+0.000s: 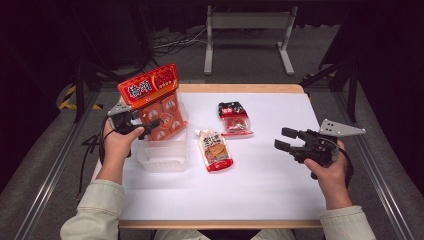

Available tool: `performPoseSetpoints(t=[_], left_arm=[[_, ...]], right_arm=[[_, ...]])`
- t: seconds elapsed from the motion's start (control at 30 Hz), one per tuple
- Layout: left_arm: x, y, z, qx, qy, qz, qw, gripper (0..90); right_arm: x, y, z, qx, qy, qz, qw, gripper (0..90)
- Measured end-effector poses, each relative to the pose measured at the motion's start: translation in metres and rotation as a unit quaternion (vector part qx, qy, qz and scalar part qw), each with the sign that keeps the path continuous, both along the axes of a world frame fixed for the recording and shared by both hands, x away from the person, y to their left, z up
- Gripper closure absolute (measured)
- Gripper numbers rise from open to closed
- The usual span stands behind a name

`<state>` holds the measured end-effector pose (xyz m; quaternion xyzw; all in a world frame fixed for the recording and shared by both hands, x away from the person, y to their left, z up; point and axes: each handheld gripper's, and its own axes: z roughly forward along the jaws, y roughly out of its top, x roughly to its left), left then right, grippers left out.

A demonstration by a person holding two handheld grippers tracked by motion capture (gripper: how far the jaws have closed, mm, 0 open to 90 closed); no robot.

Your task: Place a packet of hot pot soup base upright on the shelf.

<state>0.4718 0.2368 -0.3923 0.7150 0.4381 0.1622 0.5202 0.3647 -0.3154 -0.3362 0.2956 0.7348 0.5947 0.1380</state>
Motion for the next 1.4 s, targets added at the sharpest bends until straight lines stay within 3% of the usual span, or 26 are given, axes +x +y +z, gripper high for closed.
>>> performPoseSetpoints(t=[0.2, 0.27, 0.4, 0.57, 0.73, 0.8, 0.87, 1.1, 1.27, 1.4], left_arm=[[-0.019, 0.003, 0.01, 0.009, -0.02, 0.009, 0.9997, 6.5], [-0.028, 0.002, 0.017, 0.027, -0.025, 0.003, 0.9993, 7.4], [-0.044, 0.003, 0.024, 0.062, -0.035, 0.016, 0.9973, 7.2], [-0.07, 0.004, 0.025, 0.047, -0.038, 0.007, 0.9981, 6.2], [-0.092, 0.001, 0.025, 0.062, -0.05, -0.013, 0.9967, 6.2], [-0.099, 0.001, 0.024, 0.046, -0.053, -0.023, 0.9973, 6.3], [-0.103, 0.001, 0.022, 0.034, -0.047, -0.034, 0.9977, 6.4], [-0.107, 0.003, 0.021, 0.045, -0.041, -0.045, 0.9972, 6.7], [-0.114, 0.006, 0.025, 0.03, -0.046, -0.055, 0.997, 8.6], [-0.117, 0.006, 0.026, 0.029, -0.05, -0.055, 0.9968, 8.8]], right_arm=[[-0.001, -0.002, 0.0, 0.0, 0.0, -0.007, 1.0, 40.4], [-0.001, -0.002, 0.0, 0.001, 0.0, -0.011, 0.9999, 40.4], [-0.001, -0.003, -0.001, 0.002, 0.0, -0.018, 0.9998, 40.4], [-0.001, -0.005, -0.003, 0.0, 0.004, -0.024, 0.9997, 40.3], [0.0, -0.006, -0.006, -0.006, 0.007, -0.032, 0.9995, 40.3], [0.0, -0.006, -0.006, -0.007, 0.007, -0.033, 0.9994, 40.2], [0.0, -0.006, -0.006, -0.007, 0.005, -0.035, 0.9994, 40.2], [0.001, -0.006, -0.007, -0.009, 0.005, -0.038, 0.9992, 39.9], [0.015, -0.008, -0.01, -0.022, 0.031, -0.082, 0.9959, 38.5], [0.024, -0.009, -0.008, -0.026, 0.038, -0.089, 0.9949, 38.3]])
